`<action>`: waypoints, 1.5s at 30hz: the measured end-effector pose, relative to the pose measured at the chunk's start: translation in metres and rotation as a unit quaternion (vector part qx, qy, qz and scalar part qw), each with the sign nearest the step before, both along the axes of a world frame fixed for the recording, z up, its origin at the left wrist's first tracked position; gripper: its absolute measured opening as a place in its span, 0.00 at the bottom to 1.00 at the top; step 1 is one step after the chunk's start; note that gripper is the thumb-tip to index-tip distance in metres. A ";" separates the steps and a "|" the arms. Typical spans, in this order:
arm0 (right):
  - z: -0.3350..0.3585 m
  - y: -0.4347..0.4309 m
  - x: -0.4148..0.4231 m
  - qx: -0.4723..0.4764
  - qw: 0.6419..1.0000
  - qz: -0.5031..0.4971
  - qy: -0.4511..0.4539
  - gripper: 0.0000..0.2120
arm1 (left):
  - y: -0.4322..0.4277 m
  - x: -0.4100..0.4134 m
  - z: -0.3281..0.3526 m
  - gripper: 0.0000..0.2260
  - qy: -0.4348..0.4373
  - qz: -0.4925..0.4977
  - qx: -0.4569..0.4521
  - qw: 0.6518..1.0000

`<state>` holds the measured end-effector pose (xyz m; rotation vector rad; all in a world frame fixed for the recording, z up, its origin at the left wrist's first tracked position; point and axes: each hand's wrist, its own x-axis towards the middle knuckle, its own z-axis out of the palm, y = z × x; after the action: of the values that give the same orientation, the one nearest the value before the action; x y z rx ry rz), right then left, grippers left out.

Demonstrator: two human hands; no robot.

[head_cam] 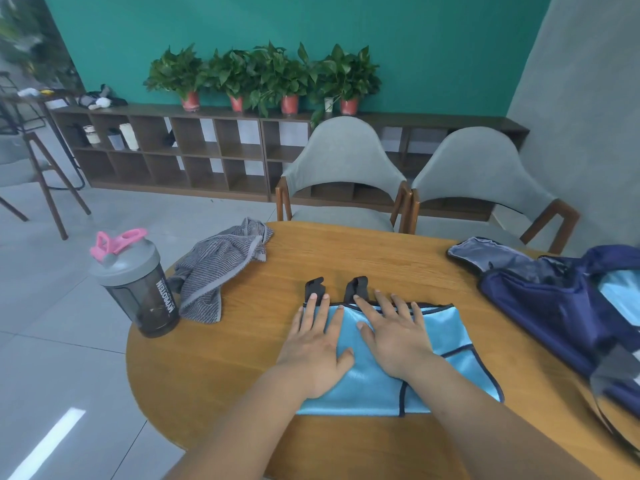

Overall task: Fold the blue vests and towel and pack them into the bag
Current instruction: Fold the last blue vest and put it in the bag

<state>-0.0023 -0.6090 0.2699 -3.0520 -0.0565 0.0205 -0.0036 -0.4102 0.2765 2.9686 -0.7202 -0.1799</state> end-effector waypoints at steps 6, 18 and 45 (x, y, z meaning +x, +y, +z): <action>-0.004 -0.008 0.012 0.054 0.976 0.015 -0.212 0.09 | -0.004 0.005 0.004 0.20 -0.168 -0.016 -0.116 0.979; -0.004 -0.009 0.026 0.238 0.957 -0.042 -0.163 0.07 | -0.023 0.012 -0.009 0.24 -0.122 0.041 -0.104 0.986; 0.010 -0.054 -0.049 -0.025 0.999 -0.020 -0.034 0.31 | -0.022 -0.030 0.012 0.34 -0.067 0.017 -0.044 0.997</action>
<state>-0.0518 -0.6625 0.2804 -3.1018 0.0014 -0.0857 -0.0338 -0.4319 0.2883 2.9265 -0.6733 0.0518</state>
